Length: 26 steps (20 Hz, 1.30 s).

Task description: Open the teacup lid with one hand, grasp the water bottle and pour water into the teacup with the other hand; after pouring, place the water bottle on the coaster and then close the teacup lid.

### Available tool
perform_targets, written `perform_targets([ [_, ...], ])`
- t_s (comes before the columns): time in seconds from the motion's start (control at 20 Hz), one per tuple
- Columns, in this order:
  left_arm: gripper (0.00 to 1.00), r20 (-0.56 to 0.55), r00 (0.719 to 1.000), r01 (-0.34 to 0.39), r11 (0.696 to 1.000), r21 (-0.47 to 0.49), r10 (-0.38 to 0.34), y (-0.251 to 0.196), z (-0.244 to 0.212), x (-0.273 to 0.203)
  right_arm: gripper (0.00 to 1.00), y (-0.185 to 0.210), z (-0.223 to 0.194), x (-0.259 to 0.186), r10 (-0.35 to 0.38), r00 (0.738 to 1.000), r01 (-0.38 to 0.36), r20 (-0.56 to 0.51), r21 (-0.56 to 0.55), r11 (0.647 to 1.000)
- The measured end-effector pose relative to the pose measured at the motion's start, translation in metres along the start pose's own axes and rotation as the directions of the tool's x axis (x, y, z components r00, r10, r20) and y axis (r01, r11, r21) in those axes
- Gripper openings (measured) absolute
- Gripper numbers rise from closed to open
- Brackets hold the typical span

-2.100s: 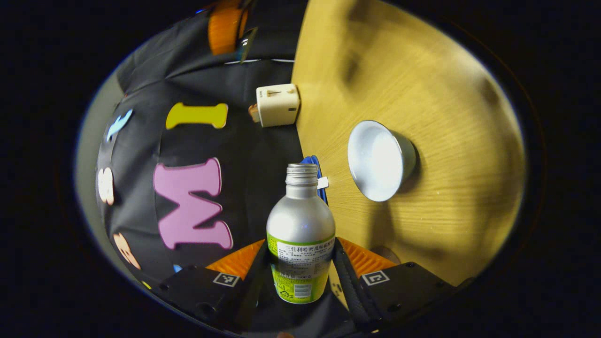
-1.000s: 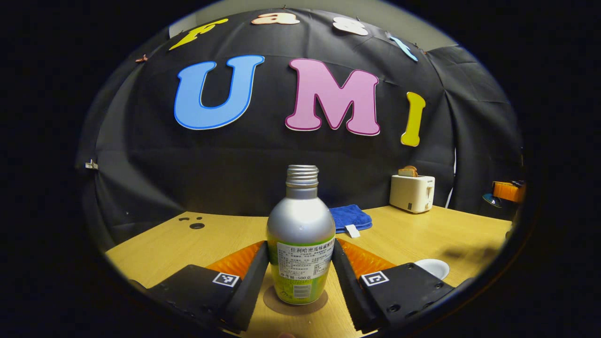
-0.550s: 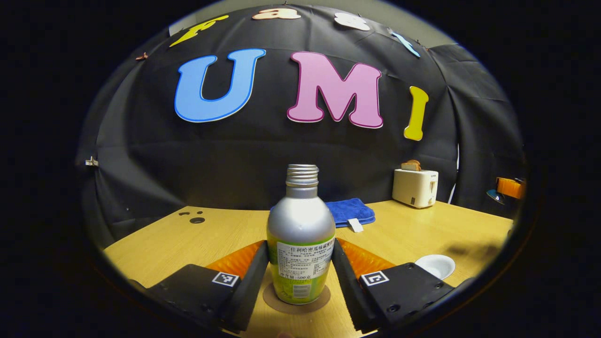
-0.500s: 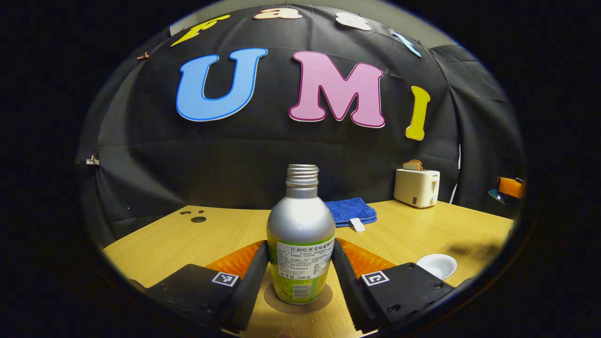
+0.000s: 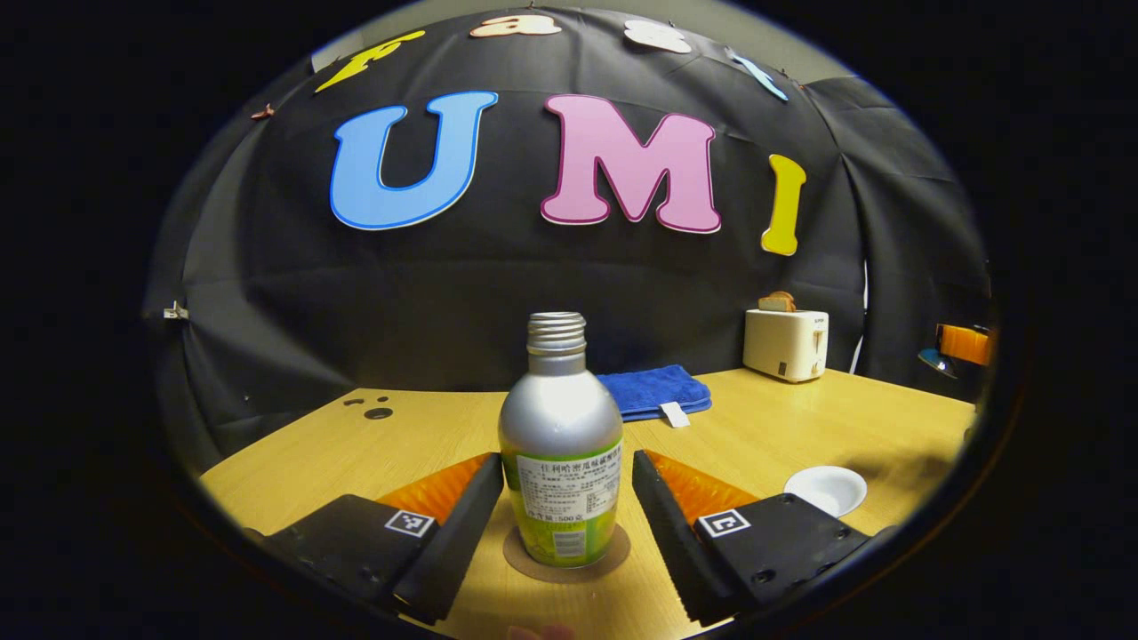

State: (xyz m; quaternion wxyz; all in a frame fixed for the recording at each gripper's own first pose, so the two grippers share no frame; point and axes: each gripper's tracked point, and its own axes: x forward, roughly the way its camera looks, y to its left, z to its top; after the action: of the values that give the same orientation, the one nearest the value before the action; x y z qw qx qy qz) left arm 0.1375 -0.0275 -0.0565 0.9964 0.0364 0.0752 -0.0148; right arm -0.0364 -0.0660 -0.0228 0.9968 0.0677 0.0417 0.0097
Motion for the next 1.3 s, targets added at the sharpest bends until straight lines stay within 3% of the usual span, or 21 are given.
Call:
perform_targets([
  [0.2, 0.92, 0.014, 1.000, 0.016, 0.999, -0.034, -0.015, -0.004, 0.000, -0.025, 0.36, 0.035, -0.015, 0.014, 0.077, 0.996, -0.076, -0.035, 0.033, 0.997],
  [0.25, 0.92, 0.017, 1.000, 0.011, 0.999, -0.037, -0.010, -0.003, -0.001, -0.031, 0.27, 0.043, -0.020, 0.019, 0.090, 0.995, -0.089, -0.051, 0.033, 0.996],
  [0.3, 0.92, 0.016, 1.000, 0.003, 1.000, -0.031, -0.002, -0.002, -0.003, -0.037, 0.31, 0.053, -0.025, 0.026, 0.104, 0.992, -0.102, -0.072, 0.031, 0.994],
  [0.5, 0.92, 0.043, 0.999, -0.026, 1.000, 0.006, 0.026, -0.001, -0.001, -0.056, 0.31, 0.091, -0.047, 0.049, 0.161, 0.977, -0.162, -0.140, 0.008, 0.987],
  [0.6, 0.92, 0.055, 0.998, -0.008, 1.000, -0.013, 0.009, -0.009, -0.001, -0.061, 0.27, 0.100, -0.062, 0.061, 0.169, 0.968, -0.172, -0.186, -0.003, 0.985],
  [0.65, 0.92, 0.058, 0.998, -0.003, 1.000, -0.018, 0.004, -0.011, -0.001, -0.063, 0.31, 0.104, -0.070, 0.066, 0.171, 0.963, -0.174, -0.206, 0.000, 0.985],
  [1.3, 0.93, 0.072, 0.997, 0.011, 0.999, -0.051, -0.007, 0.000, -0.007, -0.067, 0.31, 0.113, -0.114, 0.086, 0.151, 0.934, -0.167, -0.324, -0.022, 0.986],
])
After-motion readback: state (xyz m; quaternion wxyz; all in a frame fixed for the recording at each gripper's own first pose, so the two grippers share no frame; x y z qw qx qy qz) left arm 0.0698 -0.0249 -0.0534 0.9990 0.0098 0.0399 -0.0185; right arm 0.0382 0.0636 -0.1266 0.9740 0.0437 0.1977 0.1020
